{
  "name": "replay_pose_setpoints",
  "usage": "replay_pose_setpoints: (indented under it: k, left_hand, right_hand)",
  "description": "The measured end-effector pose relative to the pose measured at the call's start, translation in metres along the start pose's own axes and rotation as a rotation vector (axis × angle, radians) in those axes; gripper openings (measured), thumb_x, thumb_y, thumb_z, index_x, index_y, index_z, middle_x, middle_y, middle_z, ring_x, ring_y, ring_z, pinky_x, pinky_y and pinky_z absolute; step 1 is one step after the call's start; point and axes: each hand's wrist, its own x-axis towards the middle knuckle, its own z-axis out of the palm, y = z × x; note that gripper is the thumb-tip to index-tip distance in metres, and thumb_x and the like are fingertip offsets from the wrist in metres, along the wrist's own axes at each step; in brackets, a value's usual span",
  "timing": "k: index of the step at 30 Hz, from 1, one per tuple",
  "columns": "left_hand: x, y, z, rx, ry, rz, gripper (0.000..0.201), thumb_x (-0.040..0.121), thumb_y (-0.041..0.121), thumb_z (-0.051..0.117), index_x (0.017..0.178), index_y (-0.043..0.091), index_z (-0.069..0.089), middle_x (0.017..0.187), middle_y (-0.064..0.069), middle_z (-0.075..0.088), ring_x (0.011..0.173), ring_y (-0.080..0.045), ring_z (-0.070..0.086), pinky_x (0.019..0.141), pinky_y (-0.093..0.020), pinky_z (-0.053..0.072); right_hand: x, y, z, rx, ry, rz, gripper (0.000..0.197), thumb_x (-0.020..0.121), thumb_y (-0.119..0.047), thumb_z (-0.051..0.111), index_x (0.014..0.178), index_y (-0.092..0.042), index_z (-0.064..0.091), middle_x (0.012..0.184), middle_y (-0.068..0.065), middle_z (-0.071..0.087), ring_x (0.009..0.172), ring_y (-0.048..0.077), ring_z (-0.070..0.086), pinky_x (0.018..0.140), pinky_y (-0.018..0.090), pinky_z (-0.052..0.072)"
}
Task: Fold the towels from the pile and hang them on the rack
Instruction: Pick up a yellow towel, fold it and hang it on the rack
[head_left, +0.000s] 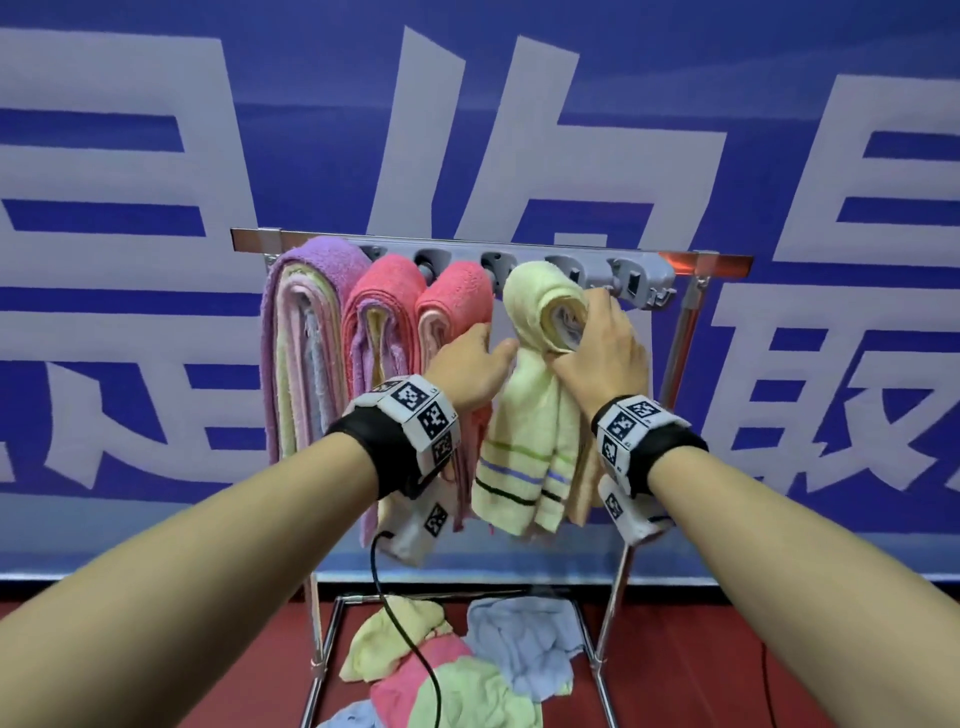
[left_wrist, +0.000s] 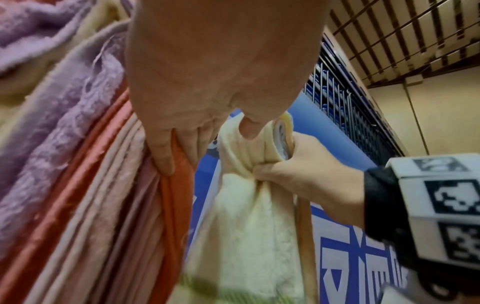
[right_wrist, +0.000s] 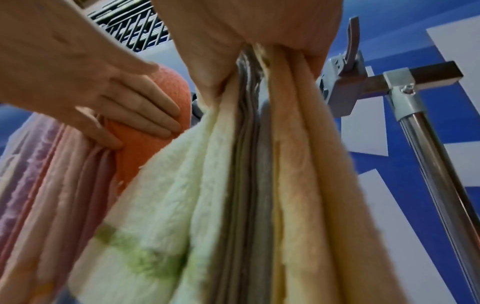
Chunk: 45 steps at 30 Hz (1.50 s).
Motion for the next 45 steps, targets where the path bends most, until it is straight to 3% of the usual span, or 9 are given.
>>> replay_pose_setpoints:
  k: [8, 17, 23, 27, 31, 34, 37, 41, 45]
  left_hand:
    - [-0.008, 0.009, 0.0, 0.058, -0.016, 0.036, 0.048, 0.102, 0.048, 0.039, 0.132, 0.012, 0.05, 0.13, -0.01, 0.062, 0.118, -0.031, 0.058, 0.095, -0.036, 0.043]
    - [-0.03, 0.001, 0.018, 0.336, 0.155, 0.066, 0.063, 0.1, 0.058, 0.038, 0.148, 0.019, 0.03, 0.136, -0.002, 0.058, 0.12, -0.029, 0.059, 0.076, -0.038, 0.035]
    - [-0.042, 0.0, 0.024, 0.154, 0.255, 0.262, 0.076, 0.095, 0.044, 0.052, 0.156, 0.027, 0.01, 0.138, -0.004, 0.057, 0.111, -0.029, 0.064, 0.084, -0.04, 0.051]
    - [-0.047, -0.008, 0.031, 0.072, 0.269, 0.359, 0.09, 0.095, 0.031, 0.055, 0.156, 0.042, -0.01, 0.156, 0.002, 0.039, 0.114, -0.027, 0.064, 0.085, -0.045, 0.056]
    - [-0.038, -0.022, 0.047, -0.071, 0.281, 0.283, 0.089, 0.093, 0.029, 0.059, 0.155, 0.04, -0.004, 0.129, -0.01, 0.064, 0.099, -0.033, 0.07, 0.087, -0.048, 0.055]
    - [-0.03, -0.029, 0.06, -0.137, 0.301, 0.144, 0.053, 0.091, 0.039, 0.061, 0.13, 0.027, 0.028, 0.101, -0.01, 0.071, 0.089, -0.036, 0.07, 0.082, -0.05, 0.056]
    - [-0.03, -0.029, 0.064, -0.027, 0.336, 0.146, 0.045, 0.088, 0.033, 0.063, 0.117, 0.023, 0.029, 0.086, -0.007, 0.068, 0.077, -0.038, 0.066, 0.072, -0.048, 0.054]
    - [-0.034, -0.037, 0.063, 0.055, 0.366, 0.291, 0.046, 0.089, 0.011, 0.052, 0.123, 0.023, 0.023, 0.103, -0.011, 0.064, 0.069, -0.042, 0.063, 0.063, -0.048, 0.051]
    - [-0.035, -0.052, 0.064, 0.262, 0.357, 0.396, 0.045, 0.089, 0.002, 0.048, 0.129, 0.019, 0.038, 0.126, -0.009, 0.049, 0.067, -0.039, 0.058, 0.056, -0.047, 0.049]
  right_hand:
    - [-0.036, -0.006, 0.025, 0.274, -0.06, 0.125, 0.089, 0.081, -0.045, 0.075, 0.151, -0.017, 0.026, 0.149, 0.012, 0.047, 0.135, 0.034, 0.048, 0.105, 0.05, 0.045]
    - [-0.029, 0.014, 0.037, 0.177, 0.116, 0.203, 0.068, 0.077, -0.025, 0.081, 0.133, -0.019, 0.043, 0.127, 0.005, 0.058, 0.122, 0.031, 0.054, 0.086, 0.045, 0.05]
    - [-0.049, -0.013, 0.053, 0.438, -0.076, 0.26, 0.077, 0.088, -0.045, 0.057, 0.151, -0.005, 0.034, 0.15, 0.019, 0.045, 0.141, 0.034, 0.041, 0.117, 0.047, 0.035]
    - [-0.068, -0.011, 0.063, 0.652, -0.144, 0.304, 0.063, 0.088, -0.041, 0.049, 0.146, -0.019, 0.036, 0.13, 0.01, 0.061, 0.116, 0.031, 0.062, 0.098, 0.044, 0.053]
    - [-0.07, 0.024, 0.058, 0.661, -0.302, 0.274, 0.062, 0.087, -0.03, 0.077, 0.135, -0.031, 0.039, 0.107, -0.009, 0.067, 0.094, 0.006, 0.067, 0.077, 0.026, 0.054]
    - [-0.077, 0.045, 0.057, 0.666, -0.469, 0.268, 0.062, 0.084, -0.023, 0.082, 0.13, -0.031, 0.041, 0.11, -0.009, 0.067, 0.1, 0.004, 0.066, 0.088, 0.027, 0.054]
    - [-0.081, 0.056, 0.054, 0.663, -0.512, 0.277, 0.061, 0.083, -0.025, 0.077, 0.135, -0.028, 0.045, 0.113, -0.004, 0.069, 0.105, 0.014, 0.068, 0.1, 0.042, 0.054]
    - [-0.081, 0.051, 0.054, 0.589, -0.479, 0.24, 0.062, 0.089, -0.044, 0.075, 0.14, -0.026, 0.043, 0.115, -0.012, 0.066, 0.103, 0.004, 0.064, 0.087, 0.025, 0.051]
    - [-0.074, 0.048, 0.057, 0.532, -0.419, 0.231, 0.05, 0.091, -0.024, 0.072, 0.137, -0.019, 0.051, 0.111, -0.004, 0.066, 0.097, 0.012, 0.063, 0.077, 0.017, 0.047]
